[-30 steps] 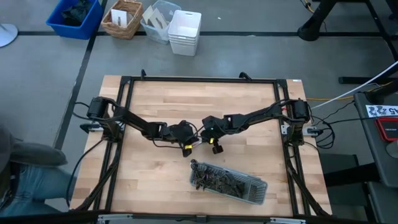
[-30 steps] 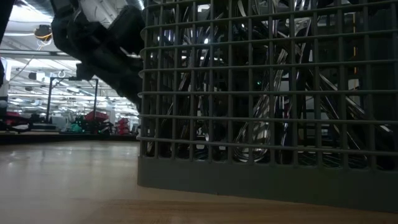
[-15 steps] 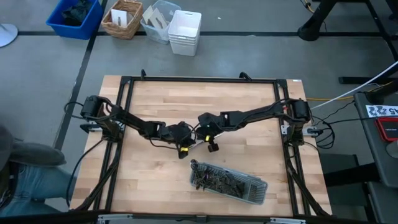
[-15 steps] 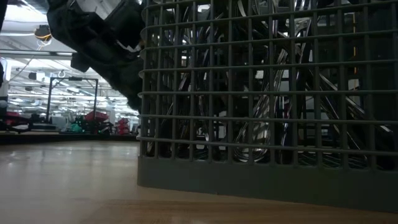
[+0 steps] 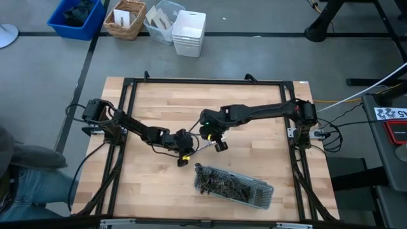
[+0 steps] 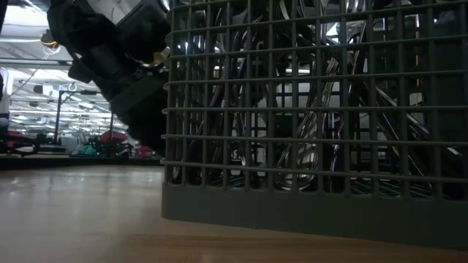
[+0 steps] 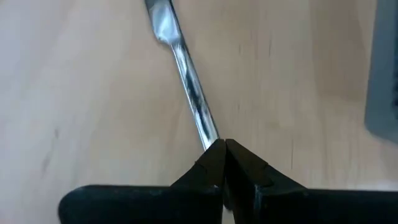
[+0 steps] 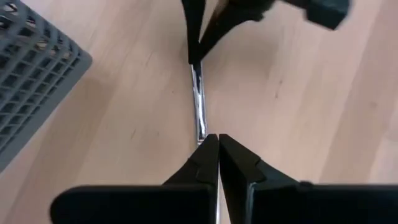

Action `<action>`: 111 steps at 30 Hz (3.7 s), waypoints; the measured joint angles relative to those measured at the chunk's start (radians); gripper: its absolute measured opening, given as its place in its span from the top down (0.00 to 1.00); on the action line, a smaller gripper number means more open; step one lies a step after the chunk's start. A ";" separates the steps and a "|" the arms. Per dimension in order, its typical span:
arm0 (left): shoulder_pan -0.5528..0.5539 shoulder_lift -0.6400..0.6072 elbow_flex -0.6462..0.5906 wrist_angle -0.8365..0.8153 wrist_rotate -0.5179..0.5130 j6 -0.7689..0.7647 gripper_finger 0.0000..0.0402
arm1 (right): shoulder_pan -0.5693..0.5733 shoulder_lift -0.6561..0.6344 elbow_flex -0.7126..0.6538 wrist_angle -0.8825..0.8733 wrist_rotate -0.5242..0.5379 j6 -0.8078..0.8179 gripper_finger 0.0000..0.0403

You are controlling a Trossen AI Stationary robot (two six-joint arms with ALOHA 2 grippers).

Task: Sort silverware
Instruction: Put the knife into the gray silverware rack

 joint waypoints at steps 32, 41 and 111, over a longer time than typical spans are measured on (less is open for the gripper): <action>-0.022 0.007 -0.066 0.173 -0.015 0.018 0.99 | -0.001 -0.021 0.311 -0.788 0.258 0.007 0.96; 0.029 0.007 -0.065 0.234 -0.093 0.144 0.98 | -0.001 -0.232 0.311 -0.790 0.258 0.117 0.96; -0.037 -0.296 -0.067 -0.674 0.051 -0.183 0.90 | 0.000 -1.139 -0.669 0.024 0.220 0.450 0.96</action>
